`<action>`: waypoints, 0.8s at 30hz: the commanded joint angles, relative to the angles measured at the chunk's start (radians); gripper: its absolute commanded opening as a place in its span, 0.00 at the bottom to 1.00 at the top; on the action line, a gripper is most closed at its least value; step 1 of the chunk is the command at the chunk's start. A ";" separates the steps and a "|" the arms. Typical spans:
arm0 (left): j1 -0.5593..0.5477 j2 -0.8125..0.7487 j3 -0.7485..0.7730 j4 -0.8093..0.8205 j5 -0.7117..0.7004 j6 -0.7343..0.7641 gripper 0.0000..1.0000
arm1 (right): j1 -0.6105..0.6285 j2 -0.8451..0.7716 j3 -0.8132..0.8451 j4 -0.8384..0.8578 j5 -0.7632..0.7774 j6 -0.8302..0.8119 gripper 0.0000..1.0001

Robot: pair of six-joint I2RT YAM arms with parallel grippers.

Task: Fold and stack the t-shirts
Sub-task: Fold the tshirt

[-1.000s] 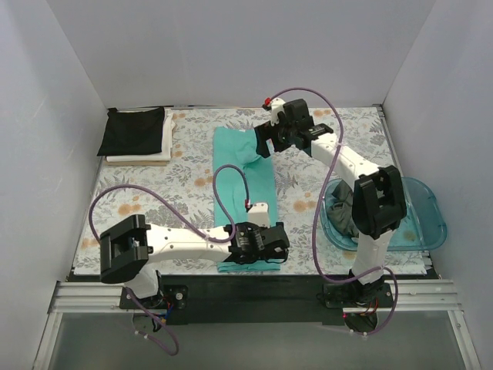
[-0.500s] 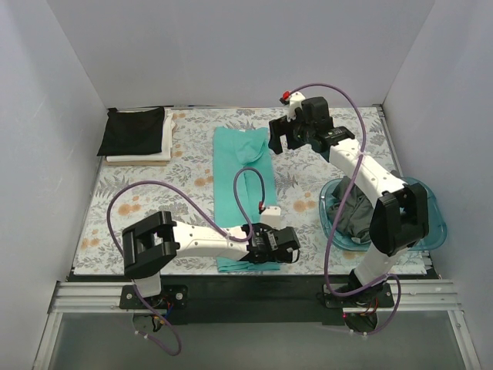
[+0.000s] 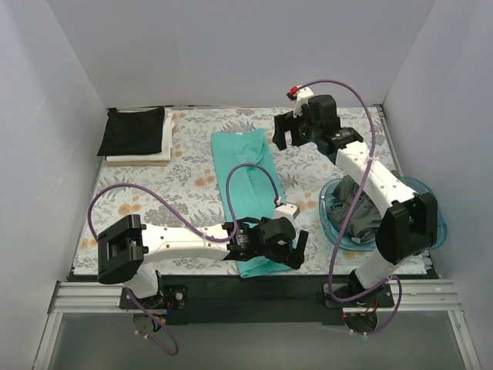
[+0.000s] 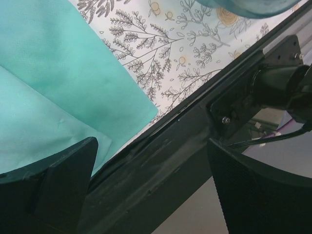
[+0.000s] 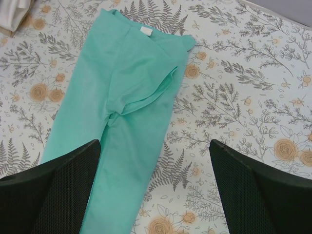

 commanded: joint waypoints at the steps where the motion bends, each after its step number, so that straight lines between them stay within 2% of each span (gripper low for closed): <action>1: 0.000 -0.033 -0.015 -0.008 0.044 0.063 0.93 | -0.008 -0.044 -0.027 0.028 0.013 0.004 0.98; 6: 0.000 0.014 0.000 -0.030 0.047 0.048 0.93 | -0.008 -0.098 -0.096 0.039 -0.066 0.031 0.98; 13: -0.001 0.114 0.040 0.042 0.136 0.127 0.93 | -0.006 -0.163 -0.203 0.079 -0.266 0.061 0.98; 19: -0.001 0.157 0.035 0.095 0.202 0.176 0.93 | -0.008 -0.209 -0.249 0.090 -0.303 0.050 0.98; 24: -0.001 0.168 0.023 0.093 0.202 0.183 0.93 | -0.008 -0.233 -0.271 0.090 -0.343 0.033 0.98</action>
